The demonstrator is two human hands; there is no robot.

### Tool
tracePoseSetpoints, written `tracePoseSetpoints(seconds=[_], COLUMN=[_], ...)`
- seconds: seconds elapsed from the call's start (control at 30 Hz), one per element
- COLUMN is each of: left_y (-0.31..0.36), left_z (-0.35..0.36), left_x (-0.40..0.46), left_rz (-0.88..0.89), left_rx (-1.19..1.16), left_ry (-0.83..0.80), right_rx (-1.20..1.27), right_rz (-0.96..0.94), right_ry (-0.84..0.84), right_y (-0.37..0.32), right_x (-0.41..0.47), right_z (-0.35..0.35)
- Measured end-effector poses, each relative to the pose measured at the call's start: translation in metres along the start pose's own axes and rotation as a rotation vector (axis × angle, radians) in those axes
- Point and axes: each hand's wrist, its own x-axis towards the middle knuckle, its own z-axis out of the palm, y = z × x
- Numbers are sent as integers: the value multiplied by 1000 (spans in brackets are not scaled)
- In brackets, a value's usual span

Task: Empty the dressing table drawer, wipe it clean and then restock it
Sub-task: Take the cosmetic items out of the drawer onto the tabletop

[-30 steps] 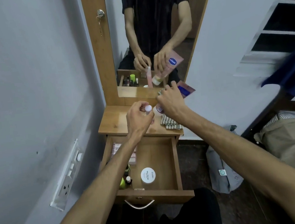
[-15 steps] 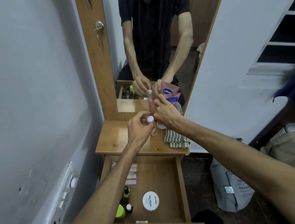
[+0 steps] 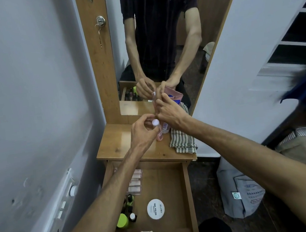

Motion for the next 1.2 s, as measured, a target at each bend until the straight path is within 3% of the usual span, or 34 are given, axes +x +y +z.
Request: tracePoseSetpoints(seconds=[0.4, 1.2], left_y=[13, 27], left_z=[11, 20], left_x=[-8, -18], left_rz=[22, 105], left_rx=[-19, 110], left_ry=[-1, -72], right_rx=[195, 675], right_rz=[-13, 241], right_ry=[219, 324], right_y=[18, 15], right_x=[-20, -90], right_z=[-11, -36])
